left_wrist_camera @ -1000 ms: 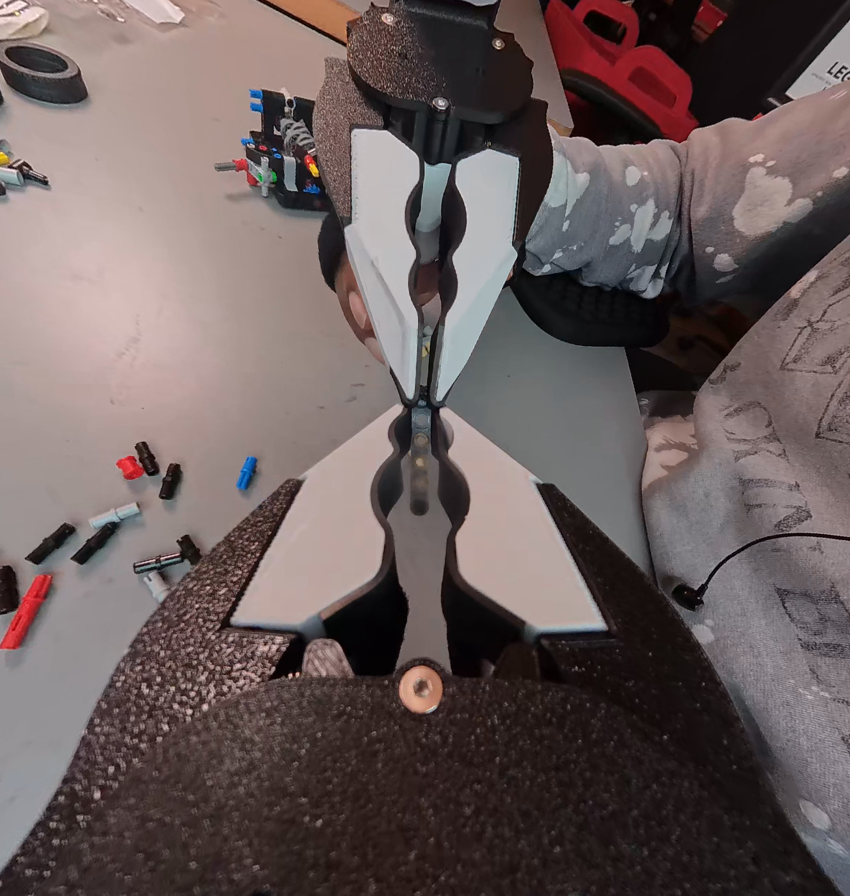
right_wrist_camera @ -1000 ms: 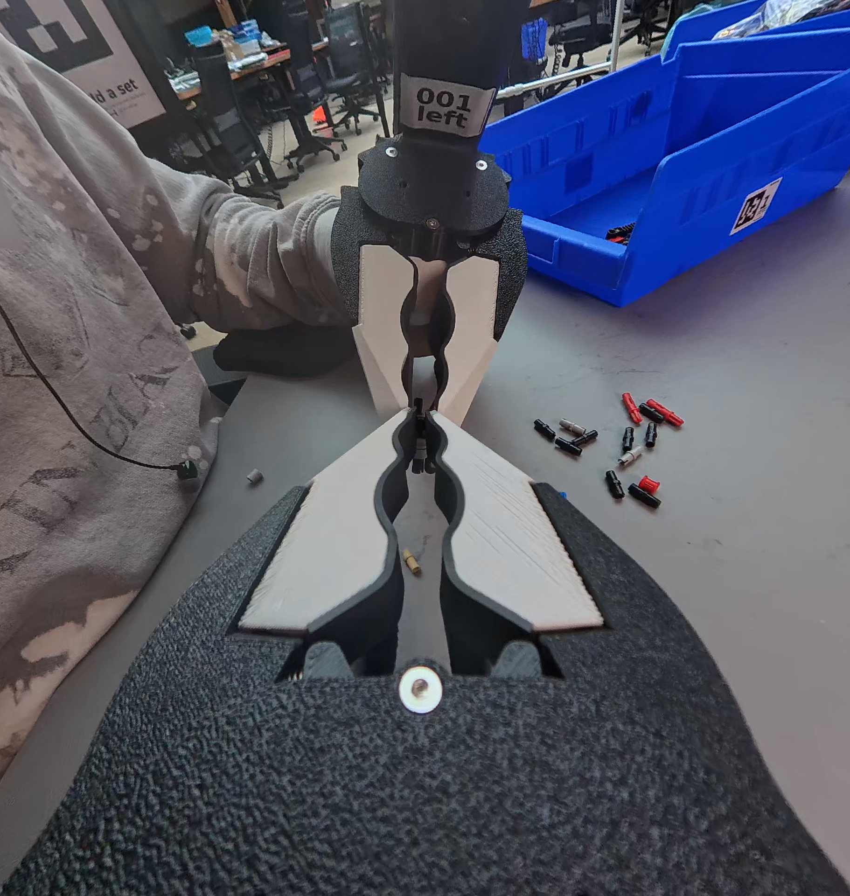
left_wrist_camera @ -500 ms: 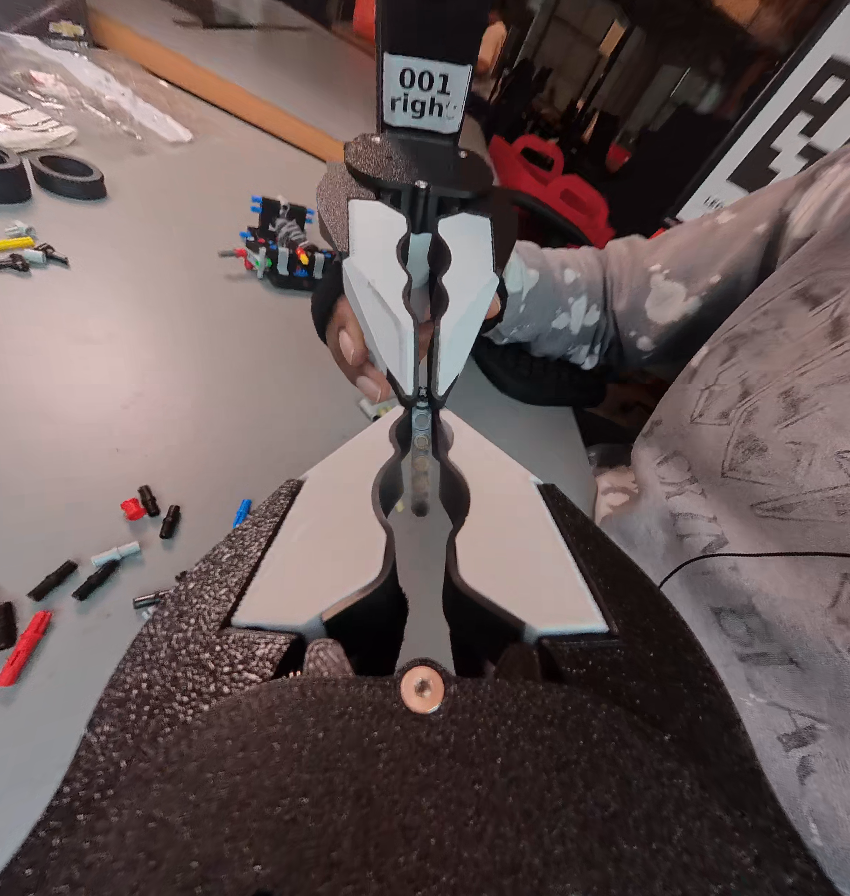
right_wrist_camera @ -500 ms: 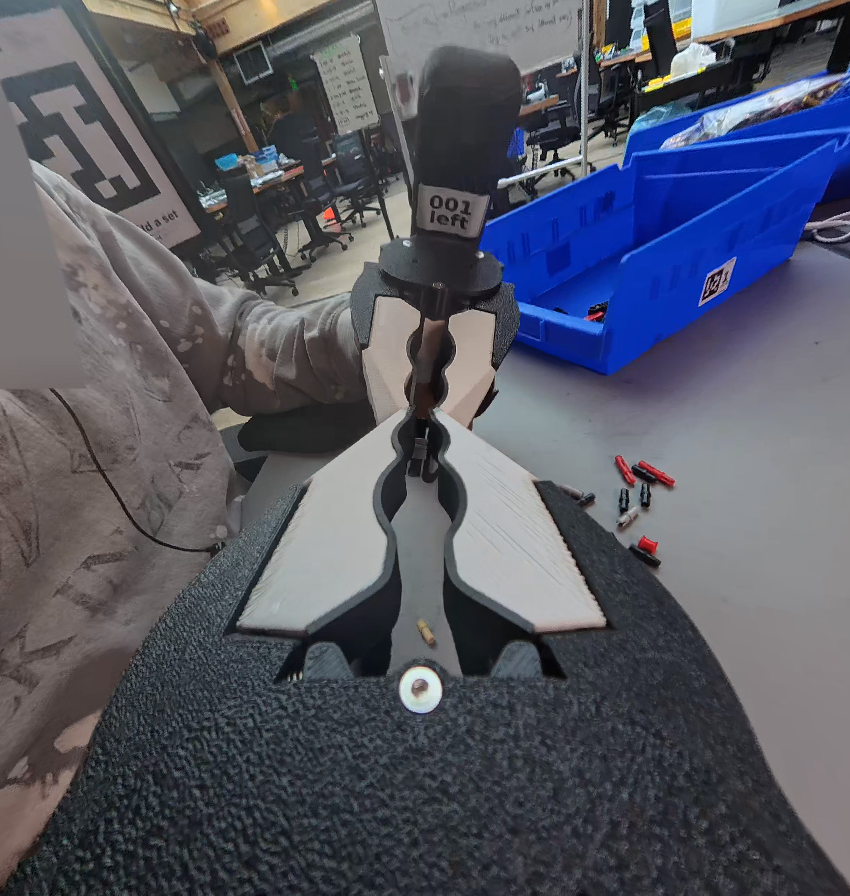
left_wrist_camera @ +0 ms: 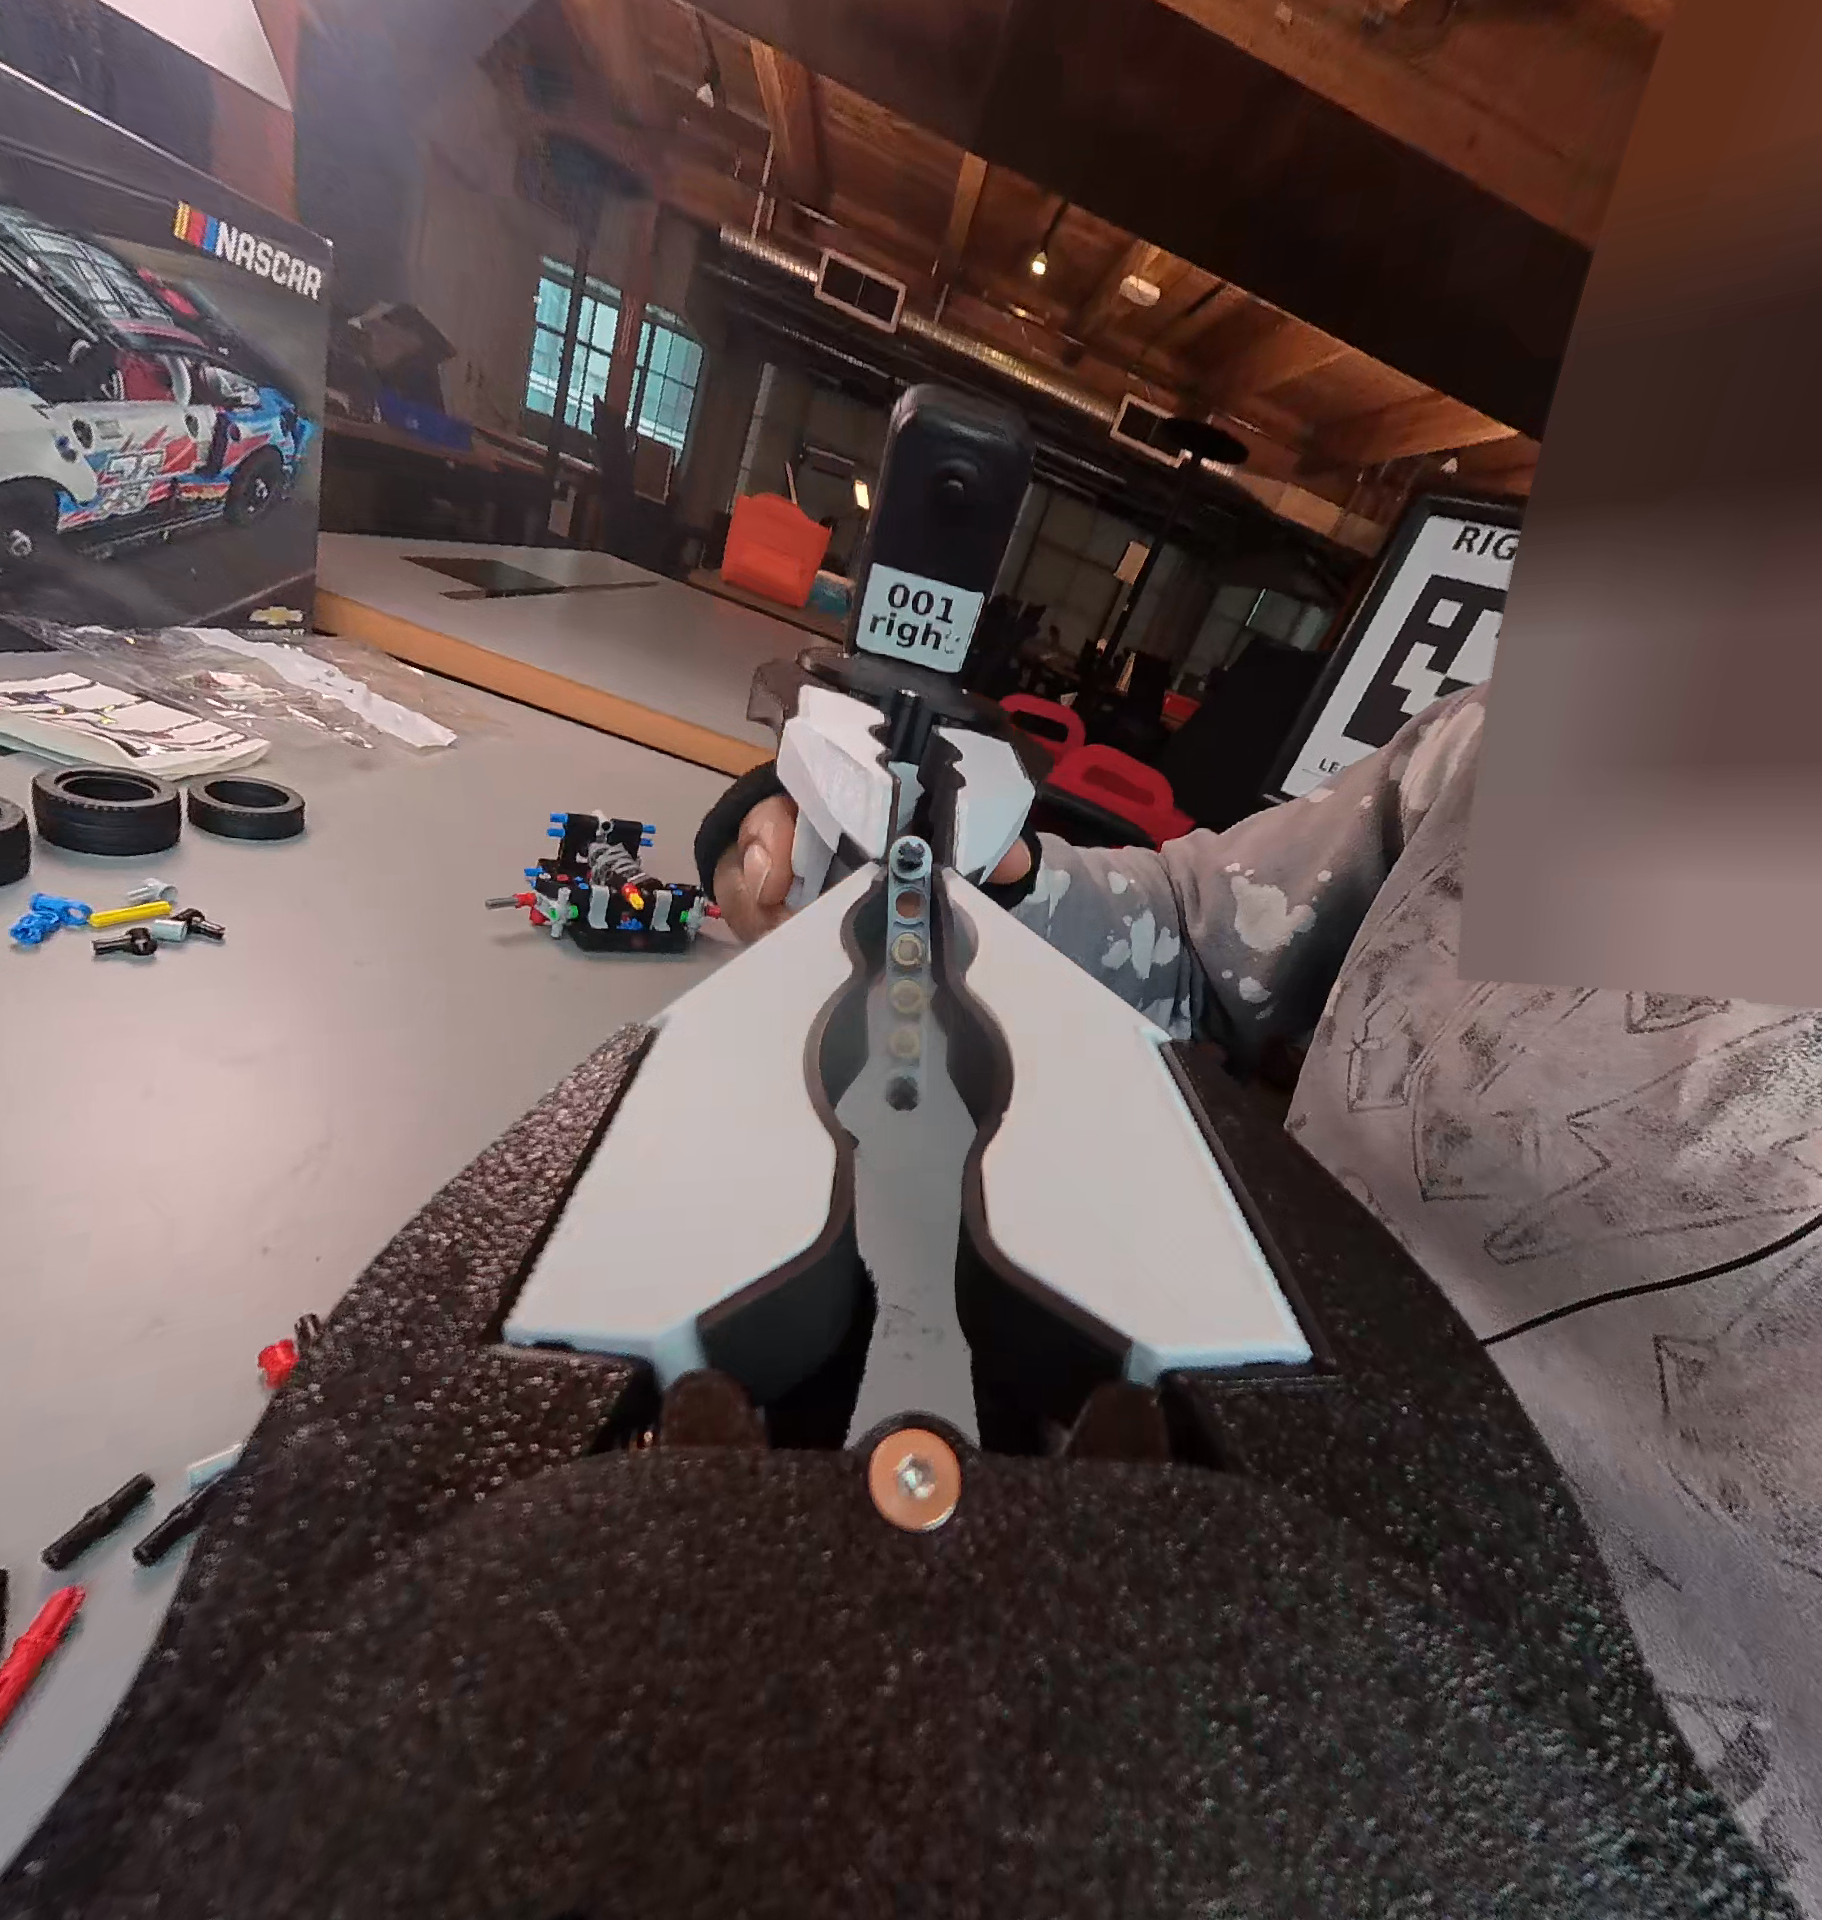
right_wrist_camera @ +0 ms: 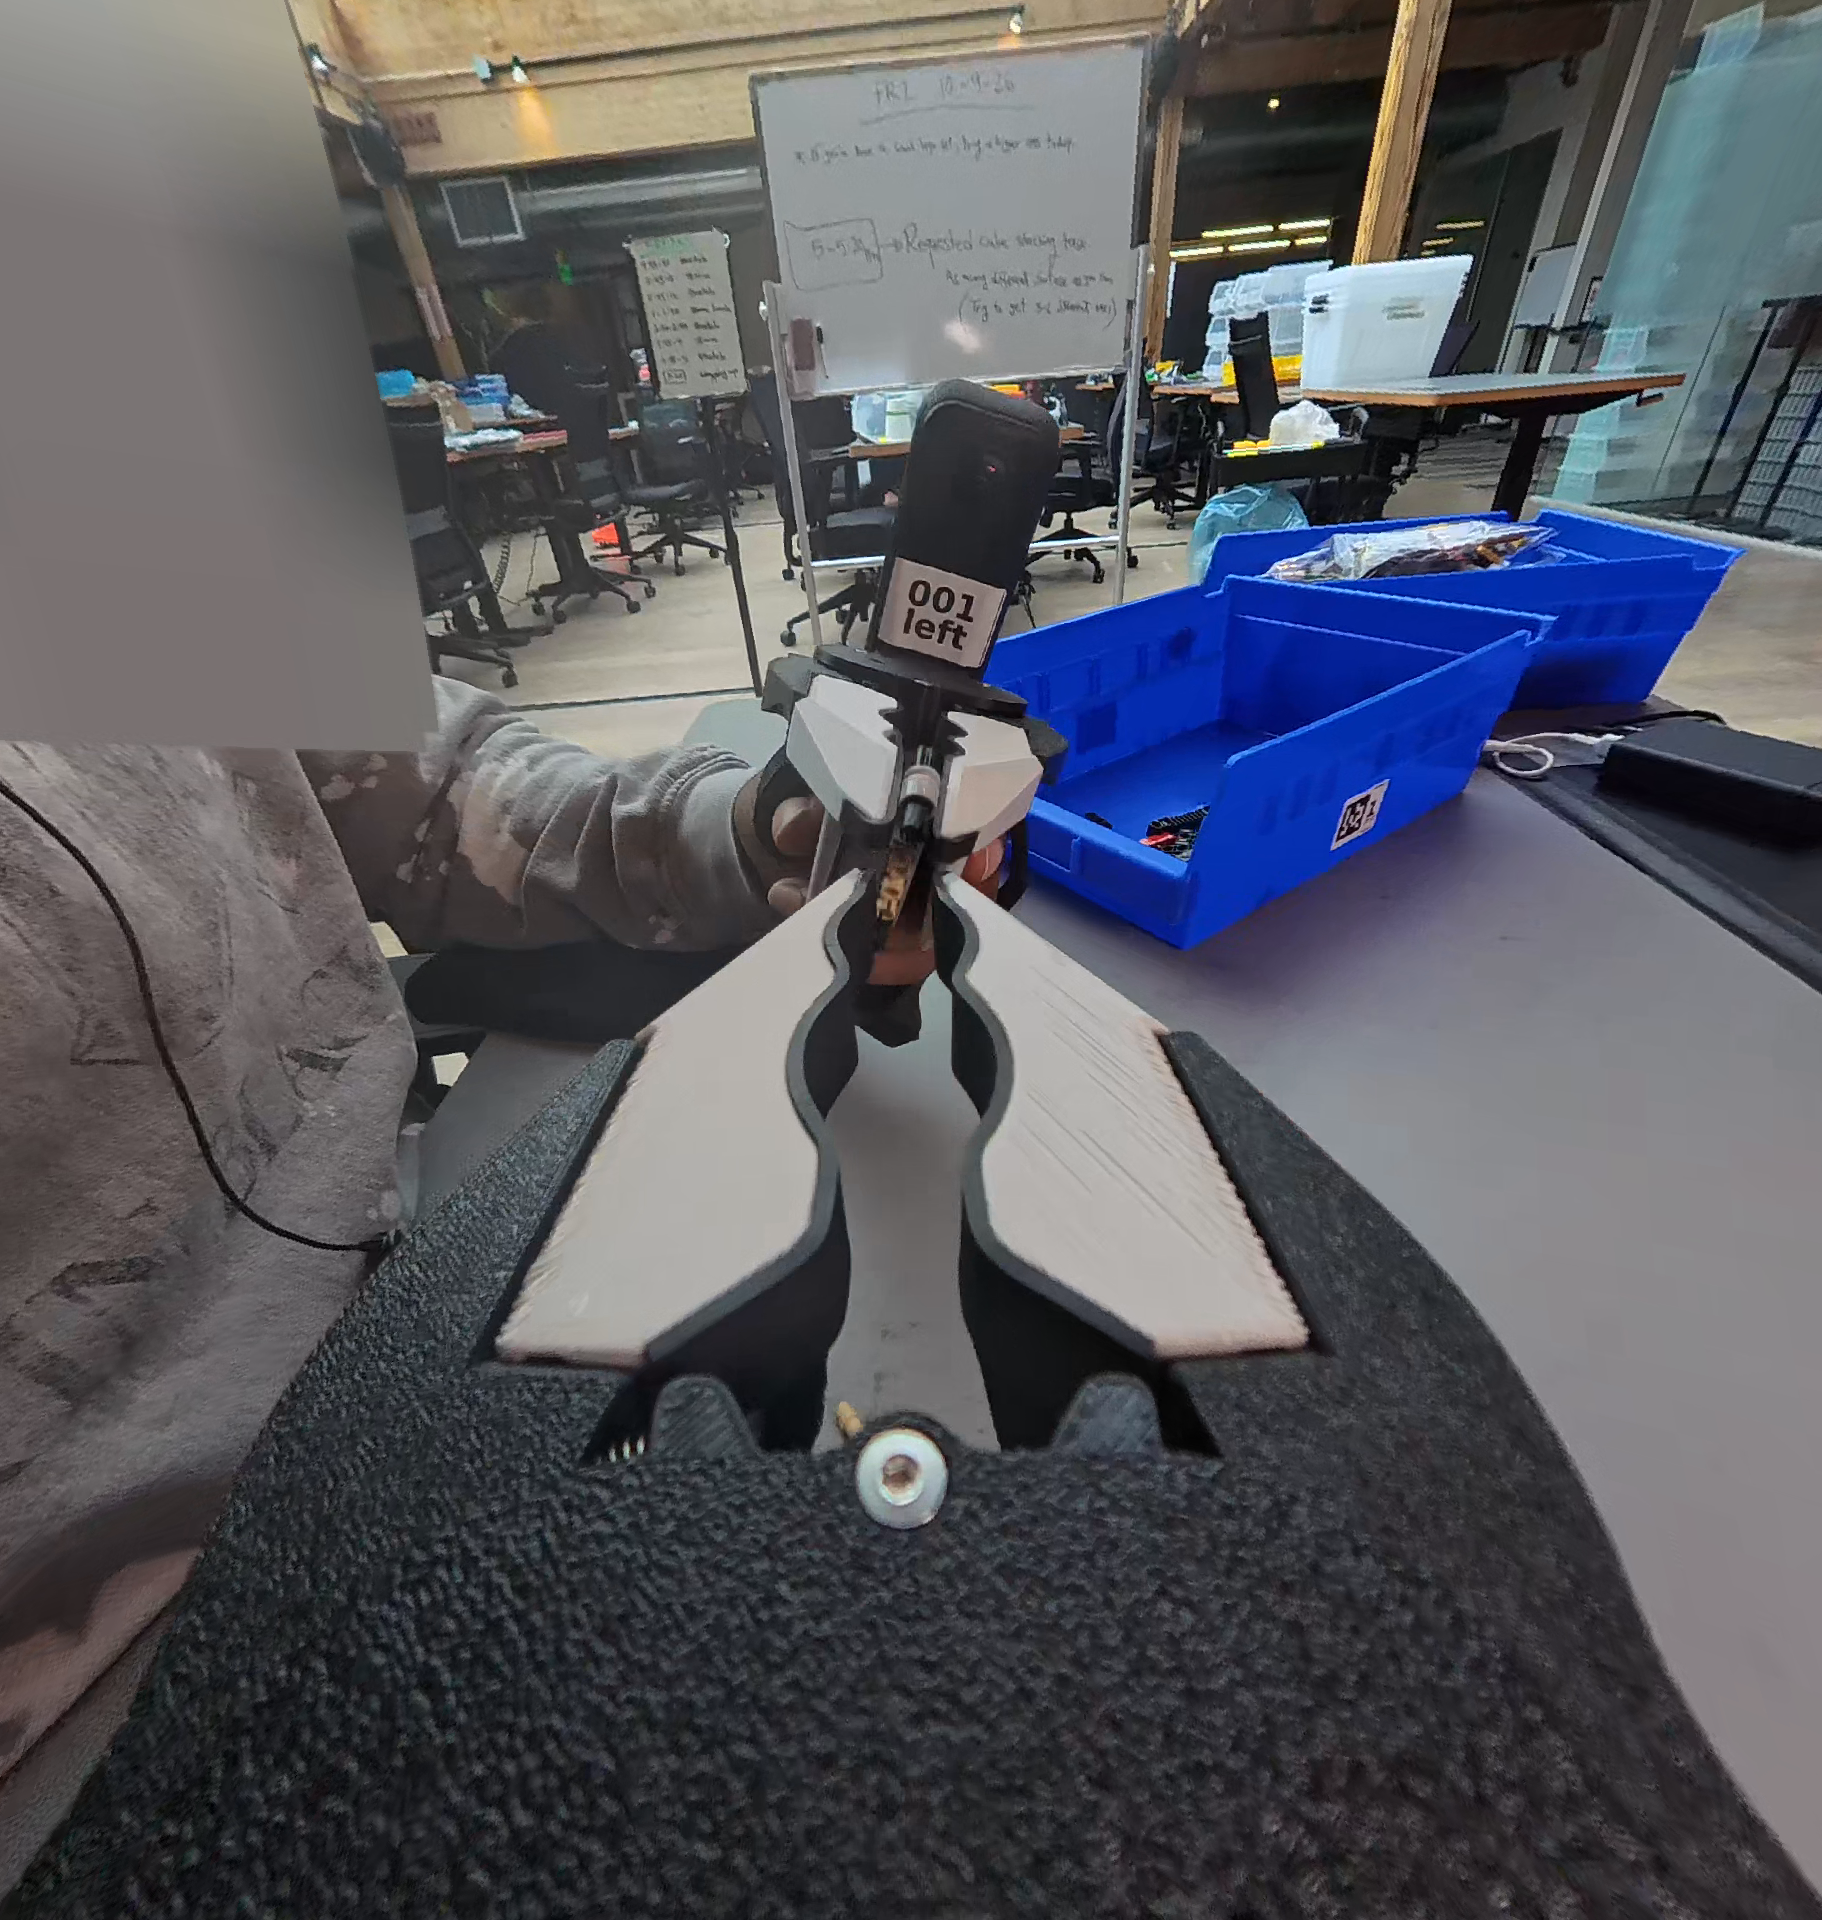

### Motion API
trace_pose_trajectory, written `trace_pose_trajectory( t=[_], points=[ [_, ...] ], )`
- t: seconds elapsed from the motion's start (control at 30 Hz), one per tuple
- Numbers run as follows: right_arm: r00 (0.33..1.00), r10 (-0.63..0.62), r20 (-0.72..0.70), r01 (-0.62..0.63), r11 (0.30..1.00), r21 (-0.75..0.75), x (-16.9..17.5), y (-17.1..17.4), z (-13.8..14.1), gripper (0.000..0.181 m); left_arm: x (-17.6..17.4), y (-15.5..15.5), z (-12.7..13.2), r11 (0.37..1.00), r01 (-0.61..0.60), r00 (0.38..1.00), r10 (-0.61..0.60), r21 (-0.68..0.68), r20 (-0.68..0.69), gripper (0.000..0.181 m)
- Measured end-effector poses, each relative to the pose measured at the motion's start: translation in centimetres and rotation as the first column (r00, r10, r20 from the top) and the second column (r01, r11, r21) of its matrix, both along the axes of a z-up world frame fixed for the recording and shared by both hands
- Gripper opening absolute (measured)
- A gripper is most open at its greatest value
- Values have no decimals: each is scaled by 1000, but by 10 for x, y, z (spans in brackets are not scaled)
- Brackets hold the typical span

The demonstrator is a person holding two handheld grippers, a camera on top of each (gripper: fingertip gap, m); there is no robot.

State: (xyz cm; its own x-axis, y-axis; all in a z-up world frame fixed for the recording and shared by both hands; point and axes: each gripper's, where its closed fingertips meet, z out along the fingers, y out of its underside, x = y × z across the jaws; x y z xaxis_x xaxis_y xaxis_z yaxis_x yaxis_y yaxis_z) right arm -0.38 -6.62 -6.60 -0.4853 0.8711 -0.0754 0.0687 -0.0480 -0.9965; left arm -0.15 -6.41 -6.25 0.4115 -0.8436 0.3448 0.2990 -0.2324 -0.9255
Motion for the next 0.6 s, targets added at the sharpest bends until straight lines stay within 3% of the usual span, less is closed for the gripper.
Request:
trace_pose_trajectory(
  t=[0.23, 0.3, 0.6],
  points=[
    [999, -41, 9, 42, 997, -68, -17, -10, -5, 19, -3, 5, 15, 994, -76, 985, 63, 77, 160, 6],
    [998, -68, -11, 67, 995, -77, -21, -10, -2, 8, 1, 6, 13, 994, -77, 987, 64, 77, 150, 6],
    [997, -59, 43, 59, 998, -9, -12, -1, -13, 7, -5, 6, 7, 994, -87, 995, 84, 72, 50, 18]
  ],
)
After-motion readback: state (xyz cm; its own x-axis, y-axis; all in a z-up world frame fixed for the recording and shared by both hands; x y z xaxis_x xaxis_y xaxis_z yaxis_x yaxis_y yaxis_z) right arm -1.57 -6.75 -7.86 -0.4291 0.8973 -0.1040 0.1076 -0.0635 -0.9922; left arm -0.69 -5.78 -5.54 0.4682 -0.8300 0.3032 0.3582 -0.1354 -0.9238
